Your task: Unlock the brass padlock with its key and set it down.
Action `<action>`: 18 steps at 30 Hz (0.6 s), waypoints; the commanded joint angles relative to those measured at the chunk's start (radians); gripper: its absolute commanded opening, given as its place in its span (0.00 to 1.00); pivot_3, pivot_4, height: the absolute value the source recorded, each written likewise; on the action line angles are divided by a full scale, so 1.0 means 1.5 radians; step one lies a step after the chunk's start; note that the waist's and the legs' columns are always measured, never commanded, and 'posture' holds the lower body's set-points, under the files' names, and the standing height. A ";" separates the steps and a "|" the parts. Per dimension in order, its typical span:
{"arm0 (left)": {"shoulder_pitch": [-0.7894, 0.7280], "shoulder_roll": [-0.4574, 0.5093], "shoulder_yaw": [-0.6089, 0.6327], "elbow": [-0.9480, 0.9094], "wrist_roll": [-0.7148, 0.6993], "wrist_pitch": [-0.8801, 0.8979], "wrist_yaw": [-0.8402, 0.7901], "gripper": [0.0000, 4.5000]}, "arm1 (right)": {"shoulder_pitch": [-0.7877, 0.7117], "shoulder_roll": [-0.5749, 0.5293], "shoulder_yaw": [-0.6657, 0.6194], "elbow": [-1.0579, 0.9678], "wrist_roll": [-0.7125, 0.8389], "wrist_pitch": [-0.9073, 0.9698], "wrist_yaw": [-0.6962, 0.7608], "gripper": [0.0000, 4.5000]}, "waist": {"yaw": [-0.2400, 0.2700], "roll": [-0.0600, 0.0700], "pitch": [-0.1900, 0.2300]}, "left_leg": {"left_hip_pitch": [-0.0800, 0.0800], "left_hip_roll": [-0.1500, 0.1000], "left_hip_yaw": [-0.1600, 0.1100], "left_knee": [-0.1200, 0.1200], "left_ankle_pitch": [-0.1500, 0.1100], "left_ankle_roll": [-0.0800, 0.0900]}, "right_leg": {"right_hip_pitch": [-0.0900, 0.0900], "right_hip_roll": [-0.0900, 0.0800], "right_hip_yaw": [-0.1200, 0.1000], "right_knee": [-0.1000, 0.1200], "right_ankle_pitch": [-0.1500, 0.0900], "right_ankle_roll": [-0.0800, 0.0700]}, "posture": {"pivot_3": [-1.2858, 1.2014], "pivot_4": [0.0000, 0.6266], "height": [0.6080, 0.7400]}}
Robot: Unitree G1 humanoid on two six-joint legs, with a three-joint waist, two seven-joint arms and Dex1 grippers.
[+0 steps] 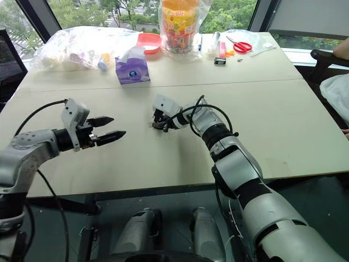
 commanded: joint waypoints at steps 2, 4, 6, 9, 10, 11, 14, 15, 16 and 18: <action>-0.069 -0.047 0.040 0.073 -0.056 0.017 0.007 0.88 | 0.043 -0.039 -0.043 -0.181 0.001 -0.104 -0.050 0.16 | -0.002 0.000 0.000 | 0.000 0.000 0.000 0.000 0.000 0.000 | 0.000 0.000 0.000 0.000 0.001 0.002 | 0.52 0.24 1.00; -0.097 -0.069 0.030 0.099 -0.074 0.023 -0.011 0.88 | 0.071 -0.065 -0.065 -0.285 0.009 -0.112 -0.065 0.16 | -0.001 0.000 0.000 | 0.000 0.000 0.000 0.000 0.000 0.000 | 0.000 0.000 0.000 0.000 0.001 0.003 | 0.52 0.24 1.00; -0.135 -0.099 0.027 0.139 -0.090 0.031 -0.017 0.88 | 0.099 -0.085 -0.086 -0.384 0.018 -0.093 -0.076 0.16 | 0.003 0.000 0.000 | 0.000 -0.001 0.000 0.000 0.000 0.000 | 0.000 -0.001 0.000 0.001 0.001 0.003 | 0.52 0.24 1.00; -0.170 -0.113 0.005 0.179 -0.082 0.032 -0.044 0.88 | 0.130 -0.094 -0.099 -0.471 0.019 -0.056 -0.096 0.16 | -0.002 -0.001 0.000 | 0.000 -0.001 0.000 0.000 0.000 0.000 | 0.000 0.000 -0.001 0.001 0.001 0.003 | 0.52 0.24 1.00; -0.179 -0.116 0.001 0.188 -0.078 0.030 -0.047 0.88 | 0.136 -0.095 -0.101 -0.488 0.017 -0.049 -0.101 0.16 | -0.004 -0.001 0.000 | 0.000 -0.001 0.000 0.000 0.000 0.000 | 0.000 0.000 0.000 0.001 0.001 0.003 | 0.52 0.24 1.00; -0.191 -0.120 0.002 0.200 -0.083 0.033 -0.053 0.88 | 0.143 -0.096 -0.100 -0.507 0.016 -0.037 -0.104 0.16 | -0.004 -0.001 0.000 | 0.000 -0.001 0.000 0.000 0.000 0.000 | 0.000 0.001 0.000 0.001 0.001 0.003 | 0.52 0.24 1.00; -0.228 -0.134 0.018 0.234 -0.111 0.045 -0.075 0.68 | 0.159 -0.098 -0.098 -0.554 0.015 -0.009 -0.112 0.16 | -0.003 -0.001 0.000 | 0.000 0.000 0.000 0.000 0.001 -0.001 | 0.001 0.002 0.000 0.001 0.000 0.003 | 0.52 0.24 1.00; -0.237 -0.136 0.020 0.241 -0.117 0.047 -0.081 0.59 | 0.163 -0.099 -0.097 -0.564 0.014 -0.004 -0.114 0.16 | -0.003 -0.001 0.000 | 0.000 0.000 0.000 0.000 0.001 -0.001 | 0.000 0.002 0.000 0.001 0.000 0.003 | 0.52 0.24 1.00; -0.244 -0.136 0.020 0.246 -0.119 0.048 -0.087 0.48 | 0.165 -0.099 -0.096 -0.571 0.013 0.001 -0.116 0.16 | -0.003 -0.001 0.000 | 0.000 0.000 0.000 0.000 0.001 -0.001 | 0.000 0.002 0.000 0.001 0.000 0.003 | 0.52 0.24 1.00; -0.253 -0.134 0.020 0.252 -0.124 0.054 -0.098 0.30 | 0.170 -0.102 -0.094 -0.581 0.009 0.008 -0.121 0.16 | -0.002 -0.001 0.000 | 0.000 0.000 0.000 0.000 0.001 -0.001 | 0.000 0.002 0.000 0.001 0.000 0.003 | 0.52 0.24 1.00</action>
